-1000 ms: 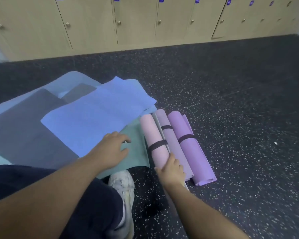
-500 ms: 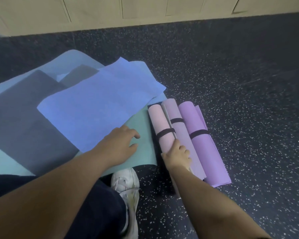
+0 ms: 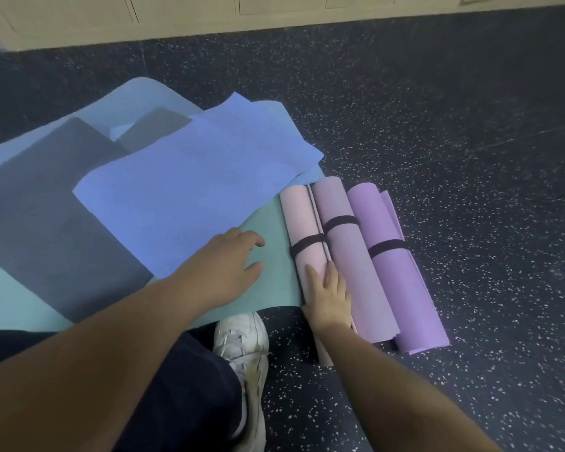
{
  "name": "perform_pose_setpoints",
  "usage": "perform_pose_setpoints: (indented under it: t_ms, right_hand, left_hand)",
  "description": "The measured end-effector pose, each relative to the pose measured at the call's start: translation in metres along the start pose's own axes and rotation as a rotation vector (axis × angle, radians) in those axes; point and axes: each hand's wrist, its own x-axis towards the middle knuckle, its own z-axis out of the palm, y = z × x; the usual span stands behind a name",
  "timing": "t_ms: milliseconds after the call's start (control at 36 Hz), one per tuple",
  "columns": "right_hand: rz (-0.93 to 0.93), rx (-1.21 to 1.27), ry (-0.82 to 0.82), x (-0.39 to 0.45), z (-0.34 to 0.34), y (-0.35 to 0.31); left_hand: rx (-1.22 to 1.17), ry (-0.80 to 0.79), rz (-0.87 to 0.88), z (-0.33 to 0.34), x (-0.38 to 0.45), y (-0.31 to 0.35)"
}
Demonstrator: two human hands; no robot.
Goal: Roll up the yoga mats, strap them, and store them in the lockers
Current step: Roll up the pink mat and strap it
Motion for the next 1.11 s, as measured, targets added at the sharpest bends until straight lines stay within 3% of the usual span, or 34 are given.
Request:
perform_pose_setpoints:
  t_ms: [278, 722, 1111]
  right_hand:
    - [-0.028, -0.064, -0.009, -0.037, 0.021, 0.019]
    - [0.135, 0.042, 0.008, -0.002, 0.000, 0.038]
    - [0.106, 0.025, -0.062, -0.019, -0.036, 0.022]
  left_hand:
    - [0.036, -0.047, -0.009, 0.000, -0.005, 0.003]
    - [0.038, -0.064, -0.023, 0.000, -0.004, 0.002]
    - [0.092, -0.033, -0.036, -0.008, -0.015, 0.011]
